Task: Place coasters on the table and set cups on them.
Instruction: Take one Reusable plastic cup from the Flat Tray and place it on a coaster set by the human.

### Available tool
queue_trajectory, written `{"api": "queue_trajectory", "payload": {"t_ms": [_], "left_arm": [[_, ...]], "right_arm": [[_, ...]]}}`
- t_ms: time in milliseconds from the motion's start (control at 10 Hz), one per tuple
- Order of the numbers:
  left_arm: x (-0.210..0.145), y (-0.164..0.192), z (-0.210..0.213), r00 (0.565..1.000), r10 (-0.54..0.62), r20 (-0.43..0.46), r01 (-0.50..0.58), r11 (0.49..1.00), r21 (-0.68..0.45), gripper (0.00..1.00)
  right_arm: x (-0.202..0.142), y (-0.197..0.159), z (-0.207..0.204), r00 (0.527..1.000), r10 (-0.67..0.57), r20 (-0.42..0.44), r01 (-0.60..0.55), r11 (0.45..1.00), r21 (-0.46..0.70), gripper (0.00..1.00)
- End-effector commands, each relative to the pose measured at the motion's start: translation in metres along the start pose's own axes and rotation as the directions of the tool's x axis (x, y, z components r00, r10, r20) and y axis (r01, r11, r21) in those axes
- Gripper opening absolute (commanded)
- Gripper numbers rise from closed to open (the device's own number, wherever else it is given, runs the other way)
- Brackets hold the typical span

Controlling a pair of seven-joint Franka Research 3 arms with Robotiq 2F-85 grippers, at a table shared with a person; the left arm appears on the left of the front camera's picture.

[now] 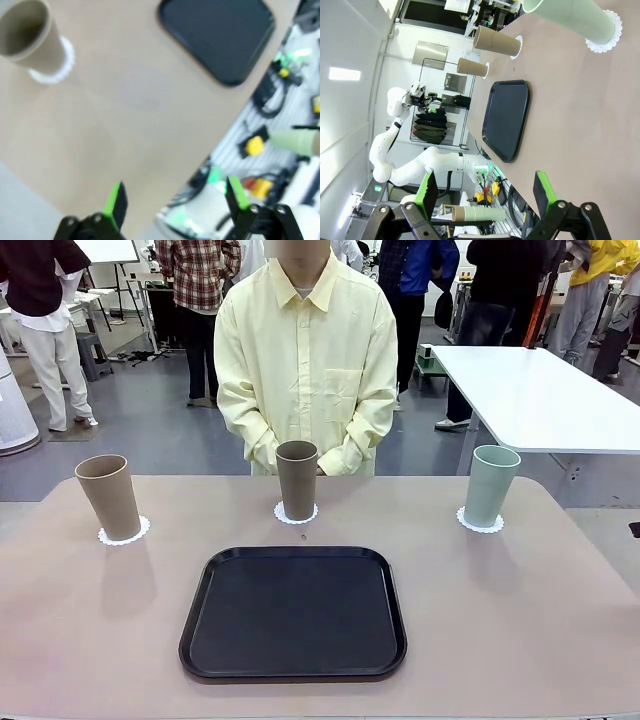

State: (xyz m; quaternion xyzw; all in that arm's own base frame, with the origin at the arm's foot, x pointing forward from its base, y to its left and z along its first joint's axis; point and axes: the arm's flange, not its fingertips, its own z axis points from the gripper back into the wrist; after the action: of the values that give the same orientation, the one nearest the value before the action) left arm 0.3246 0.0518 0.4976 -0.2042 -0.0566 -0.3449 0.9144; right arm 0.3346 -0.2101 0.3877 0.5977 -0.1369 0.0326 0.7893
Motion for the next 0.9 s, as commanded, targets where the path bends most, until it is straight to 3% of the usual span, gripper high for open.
{"api": "queue_trajectory", "payload": {"t_ms": [0, 100, 200, 400, 500, 600, 800], "left_arm": [[0.002, -0.019, -0.003, 0.995, 0.098, 0.031, -0.099, 0.995, 0.032, 1.00], [0.003, -0.020, -0.003, 0.995, 0.085, 0.053, -0.091, 0.988, 0.125, 1.00], [-0.003, -0.009, -0.002, 0.998, 0.066, 0.003, -0.066, 0.998, 0.001, 1.00], [-0.003, -0.016, 0.002, 0.996, 0.088, 0.028, -0.089, 0.995, 0.036, 1.00], [-0.018, 0.009, 0.000, 0.980, 0.101, 0.171, -0.076, 0.986, -0.145, 1.00], [-0.029, 0.038, 0.001, 0.954, 0.187, 0.235, -0.122, 0.957, -0.263, 1.00], [-0.046, 0.082, 0.008, 0.921, 0.270, 0.280, -0.118, 0.880, -0.461, 1.00]], "right_arm": [[-0.001, 0.000, 0.001, 1.000, -0.003, 0.002, 0.003, 1.000, 0.000, 1.00], [-0.001, 0.000, 0.001, 1.000, -0.003, 0.002, 0.003, 1.000, 0.000, 1.00], [-0.001, 0.000, 0.001, 1.000, -0.003, 0.002, 0.003, 1.000, 0.000, 1.00], [-0.001, 0.000, 0.001, 1.000, -0.003, 0.002, 0.003, 1.000, 0.000, 1.00], [-0.001, 0.000, 0.001, 1.000, -0.003, 0.002, 0.003, 1.000, 0.000, 1.00], [-0.001, 0.000, 0.001, 1.000, -0.003, 0.002, 0.003, 1.000, 0.000, 1.00], [-0.001, 0.000, 0.001, 1.000, -0.003, 0.002, 0.003, 1.000, 0.000, 1.00]]}}
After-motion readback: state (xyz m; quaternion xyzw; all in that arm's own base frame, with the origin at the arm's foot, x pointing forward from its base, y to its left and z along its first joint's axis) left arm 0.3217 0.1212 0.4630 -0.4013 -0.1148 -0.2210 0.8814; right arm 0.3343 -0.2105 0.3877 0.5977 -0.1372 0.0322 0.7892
